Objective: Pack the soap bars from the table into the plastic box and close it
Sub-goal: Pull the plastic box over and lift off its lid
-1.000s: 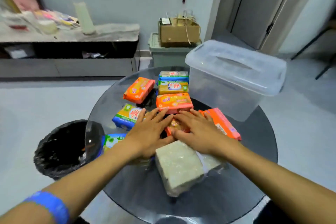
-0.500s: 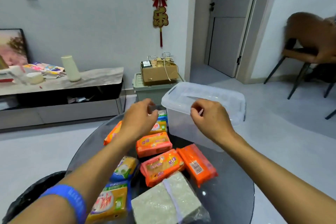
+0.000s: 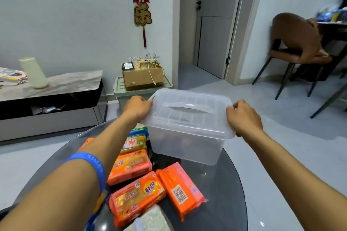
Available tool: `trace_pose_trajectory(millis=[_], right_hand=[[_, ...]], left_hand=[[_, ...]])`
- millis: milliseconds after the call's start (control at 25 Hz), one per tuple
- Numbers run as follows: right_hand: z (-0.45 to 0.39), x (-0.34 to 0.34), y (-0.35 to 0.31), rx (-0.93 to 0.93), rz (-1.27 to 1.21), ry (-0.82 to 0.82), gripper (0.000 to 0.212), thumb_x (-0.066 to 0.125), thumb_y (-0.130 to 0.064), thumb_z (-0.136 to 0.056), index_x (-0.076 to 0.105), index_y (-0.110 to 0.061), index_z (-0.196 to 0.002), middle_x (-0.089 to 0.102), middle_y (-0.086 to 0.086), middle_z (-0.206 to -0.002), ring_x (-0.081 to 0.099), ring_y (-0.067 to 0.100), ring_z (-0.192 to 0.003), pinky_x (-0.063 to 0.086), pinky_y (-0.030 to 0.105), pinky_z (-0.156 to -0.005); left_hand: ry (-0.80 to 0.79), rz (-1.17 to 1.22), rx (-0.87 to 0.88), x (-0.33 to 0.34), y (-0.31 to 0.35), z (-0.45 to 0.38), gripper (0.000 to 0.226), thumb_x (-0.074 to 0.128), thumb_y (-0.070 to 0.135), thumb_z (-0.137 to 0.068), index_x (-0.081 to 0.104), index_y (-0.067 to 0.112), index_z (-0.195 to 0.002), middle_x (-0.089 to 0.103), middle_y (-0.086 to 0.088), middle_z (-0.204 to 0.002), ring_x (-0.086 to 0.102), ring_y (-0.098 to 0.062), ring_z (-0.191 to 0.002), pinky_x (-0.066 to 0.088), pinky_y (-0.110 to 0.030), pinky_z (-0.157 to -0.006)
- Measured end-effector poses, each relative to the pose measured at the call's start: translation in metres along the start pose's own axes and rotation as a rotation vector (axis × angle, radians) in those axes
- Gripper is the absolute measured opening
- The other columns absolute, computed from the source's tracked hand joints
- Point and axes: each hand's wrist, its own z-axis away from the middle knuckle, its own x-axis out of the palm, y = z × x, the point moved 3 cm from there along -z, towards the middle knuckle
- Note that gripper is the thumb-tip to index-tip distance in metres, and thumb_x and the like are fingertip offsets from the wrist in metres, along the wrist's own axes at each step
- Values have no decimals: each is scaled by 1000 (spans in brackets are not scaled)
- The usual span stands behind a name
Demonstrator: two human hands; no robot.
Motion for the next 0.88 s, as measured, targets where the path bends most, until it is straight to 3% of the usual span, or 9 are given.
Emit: trace_pose_trajectory(millis=[160, 280, 360, 440, 520, 600, 720, 800, 880], right_hand=[[-1, 2, 1, -5, 31, -18, 23, 36, -23, -92, 46, -6, -104, 58, 15, -89, 60, 39, -75, 51, 40, -62], [3, 1, 2, 71, -124, -78, 9, 36, -7, -80, 44, -6, -85, 52, 12, -69, 53, 27, -46, 39, 23, -39], [9, 3, 10, 188, -340, -168, 8, 38, -2, -71, 45, -5, -71, 53, 12, -58, 50, 25, -36, 43, 26, -39], [18, 8, 25, 269, -372, -201, 11, 48, -8, -75, 57, -3, -76, 65, 15, -64, 63, 32, -51, 53, 37, -53], [21, -3, 31, 154, -201, 54, 18, 48, -22, -87, 60, -8, -91, 69, 14, -89, 60, 33, -75, 49, 38, -67], [29, -20, 14, -260, -118, 325, 22, 46, -32, -92, 59, -14, -94, 66, 8, -96, 53, 27, -83, 40, 35, -70], [65, -23, -30, -874, 62, 55, 34, 47, -53, -88, 63, -23, -86, 66, -4, -87, 52, 19, -80, 42, 35, -71], [86, -7, -41, -970, 271, -90, 37, 54, -56, -85, 64, -23, -97, 65, -3, -98, 53, 20, -87, 40, 33, -74], [92, 0, -44, -929, 294, -65, 32, 61, -48, -87, 60, -21, -104, 61, -1, -106, 52, 21, -95, 34, 31, -76]], left_hand=[[25, -28, -46, -5, -5, -3, 32, 47, 33, -96, 63, 6, -92, 59, -10, -87, 56, -24, -72, 43, -33, -57], [23, 148, -164, -3, -16, -4, 30, 44, 25, -96, 61, 0, -100, 58, -14, -88, 57, -26, -73, 47, -34, -58], [0, 378, -287, -3, -29, -2, 27, 45, 20, -95, 58, 0, -107, 62, -18, -96, 62, -31, -83, 56, -40, -70], [30, 471, -353, -6, -37, 5, 23, 47, 16, -92, 59, 1, -105, 65, -19, -103, 64, -32, -83, 58, -43, -75], [208, 306, -220, -17, -36, 15, 18, 49, 18, -90, 62, 8, -97, 67, -18, -104, 61, -30, -83, 53, -39, -75], [391, 106, 89, -32, -24, 32, 15, 52, 20, -91, 63, 13, -99, 65, -8, -103, 59, -24, -88, 51, -37, -77], [379, -38, 545, -42, 5, 72, 9, 57, 16, -89, 63, 16, -96, 61, -2, -95, 57, -17, -85, 49, -28, -68], [264, -162, 709, -36, 18, 100, 10, 57, 16, -88, 63, 17, -96, 61, -1, -94, 56, -17, -87, 48, -31, -70], [166, -253, 754, -28, 22, 122, 14, 57, 18, -88, 63, 17, -101, 61, 0, -100, 54, -18, -92, 47, -35, -75]])
